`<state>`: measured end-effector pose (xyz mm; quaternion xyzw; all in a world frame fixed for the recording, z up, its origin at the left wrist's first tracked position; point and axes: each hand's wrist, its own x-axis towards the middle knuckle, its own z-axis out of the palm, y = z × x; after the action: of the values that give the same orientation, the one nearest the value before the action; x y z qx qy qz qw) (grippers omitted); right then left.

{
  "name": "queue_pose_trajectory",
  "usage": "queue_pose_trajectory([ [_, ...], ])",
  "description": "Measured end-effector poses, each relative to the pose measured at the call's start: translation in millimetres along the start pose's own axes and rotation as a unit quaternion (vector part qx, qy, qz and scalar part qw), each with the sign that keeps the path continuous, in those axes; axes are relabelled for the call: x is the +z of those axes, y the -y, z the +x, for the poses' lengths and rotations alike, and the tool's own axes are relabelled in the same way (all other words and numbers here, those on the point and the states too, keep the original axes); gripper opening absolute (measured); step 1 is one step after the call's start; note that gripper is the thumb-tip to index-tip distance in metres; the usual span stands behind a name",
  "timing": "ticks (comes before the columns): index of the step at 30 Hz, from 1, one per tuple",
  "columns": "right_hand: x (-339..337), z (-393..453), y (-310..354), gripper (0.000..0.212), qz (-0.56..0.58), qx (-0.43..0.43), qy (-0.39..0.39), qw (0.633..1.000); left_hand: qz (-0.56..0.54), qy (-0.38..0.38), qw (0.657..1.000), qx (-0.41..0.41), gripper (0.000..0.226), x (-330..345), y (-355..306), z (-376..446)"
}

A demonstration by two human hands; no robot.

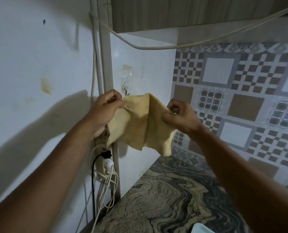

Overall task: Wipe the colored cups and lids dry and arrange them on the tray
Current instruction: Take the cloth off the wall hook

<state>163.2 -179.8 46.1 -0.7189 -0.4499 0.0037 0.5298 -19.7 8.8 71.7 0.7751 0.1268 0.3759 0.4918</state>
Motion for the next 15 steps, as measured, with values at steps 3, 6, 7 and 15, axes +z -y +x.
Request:
queue_pose_trajectory([
  [3,-13.8,-32.5,-7.8,0.017,0.061,0.009,0.051,0.997,-0.011,0.062,0.998,0.005,0.037,6.5,-1.2,-6.9],
  [6,-28.0,-65.6,-10.9,0.015,0.127,0.021,0.076,0.989,-0.009,0.108,0.994,0.014,0.04,14.6,-3.2,-12.4],
  [7,-33.6,-75.3,-11.1,0.015,0.142,0.028,0.076,0.987,-0.005,0.124,0.992,0.02,0.041,18.1,-5.0,-14.9],
  [15,-92.9,-134.1,-0.1,0.02,0.179,0.072,0.047,0.98,-0.031,0.248,0.962,0.112,0.01,59.0,-24.3,-32.6],
])
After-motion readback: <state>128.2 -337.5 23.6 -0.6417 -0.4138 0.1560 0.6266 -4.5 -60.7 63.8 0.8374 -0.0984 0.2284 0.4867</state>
